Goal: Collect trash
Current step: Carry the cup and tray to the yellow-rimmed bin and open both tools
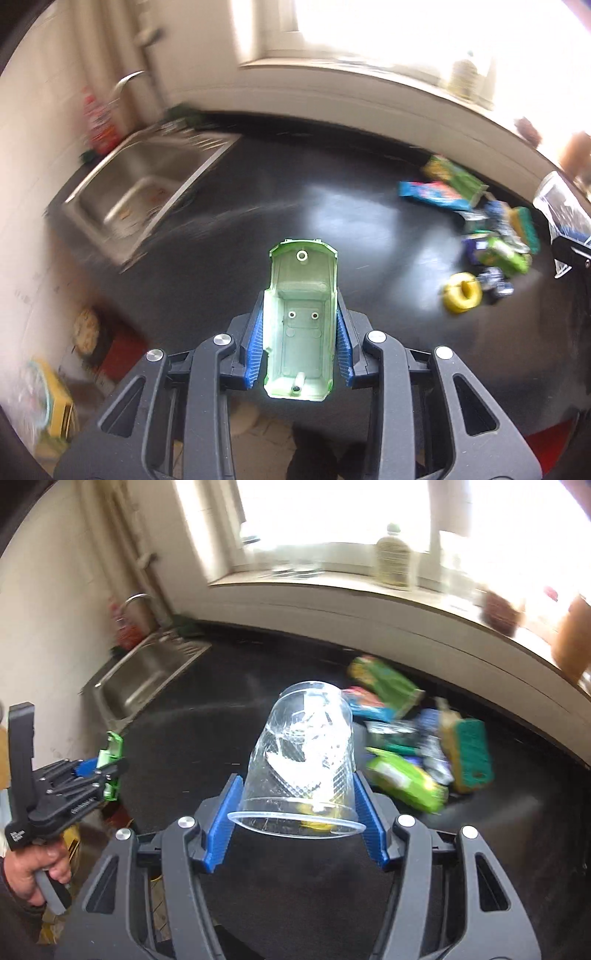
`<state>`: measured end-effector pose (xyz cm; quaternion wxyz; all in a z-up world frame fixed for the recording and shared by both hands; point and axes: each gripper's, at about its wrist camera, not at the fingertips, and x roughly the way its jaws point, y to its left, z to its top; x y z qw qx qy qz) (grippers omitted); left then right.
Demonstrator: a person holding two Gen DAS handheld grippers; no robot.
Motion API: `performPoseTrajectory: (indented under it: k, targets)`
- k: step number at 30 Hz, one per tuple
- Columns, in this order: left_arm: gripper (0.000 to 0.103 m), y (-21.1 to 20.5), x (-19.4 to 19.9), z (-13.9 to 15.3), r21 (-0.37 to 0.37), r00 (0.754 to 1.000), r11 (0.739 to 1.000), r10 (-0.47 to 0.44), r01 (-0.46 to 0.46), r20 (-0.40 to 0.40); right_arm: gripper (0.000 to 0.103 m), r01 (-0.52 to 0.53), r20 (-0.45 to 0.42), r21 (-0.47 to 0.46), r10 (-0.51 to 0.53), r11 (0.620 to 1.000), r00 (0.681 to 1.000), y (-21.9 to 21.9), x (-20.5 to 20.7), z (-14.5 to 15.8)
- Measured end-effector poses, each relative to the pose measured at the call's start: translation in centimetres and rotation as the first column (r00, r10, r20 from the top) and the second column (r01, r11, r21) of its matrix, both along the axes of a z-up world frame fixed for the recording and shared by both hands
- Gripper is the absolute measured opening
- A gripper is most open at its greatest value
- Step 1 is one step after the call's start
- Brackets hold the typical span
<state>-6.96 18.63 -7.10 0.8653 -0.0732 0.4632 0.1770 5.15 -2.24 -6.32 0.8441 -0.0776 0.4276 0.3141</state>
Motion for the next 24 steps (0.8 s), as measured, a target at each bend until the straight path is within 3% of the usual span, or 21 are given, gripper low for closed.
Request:
performPoseTrajectory:
  k: [4,6,11,14,17,22,24]
  targets:
    - [0.033,6.6,-6.7,-2.9,-0.034,0.978,0.978,0.206,-0.207,-0.043,0.059,-0.293,-0.069,0.048,0.295,0.955,0.953,12.3,-3.8,-2.2]
    - [0.033,10.1,-10.9,-5.4,-0.058,0.949,0.948,0.309,-0.313,-0.064,0.059,-0.415,-0.129,0.074,0.421,0.907,0.898,18.5,-6.3,-4.1]
    - [0.033,16.1,-18.0,-12.9,-0.114,0.896,0.890,0.434,-0.442,-0.092,0.060,-0.613,-0.244,0.082,0.612,0.786,0.752,30.2,-11.7,-11.4]
    - [0.033,19.2,-20.9,-18.3,-0.164,0.869,0.854,0.483,-0.494,-0.108,0.060,-0.666,-0.308,0.057,0.647,0.744,0.697,35.4,-13.2,-17.2]
    - [0.033,21.6,-22.6,-23.3,-0.220,0.844,0.815,0.524,-0.536,-0.115,0.060,-0.708,-0.342,0.008,0.667,0.706,0.662,39.7,-14.2,-22.8]
    - [0.033,23.9,-24.5,-30.0,-0.287,0.815,0.764,0.563,-0.577,-0.138,0.060,-0.738,-0.380,-0.063,0.668,0.672,0.640,44.3,-14.7,-29.9]
    - [0.033,24.3,-24.7,-31.5,-0.281,0.818,0.771,0.559,-0.572,-0.135,0.061,-0.746,-0.404,-0.070,0.665,0.663,0.629,44.8,-15.2,-31.4]
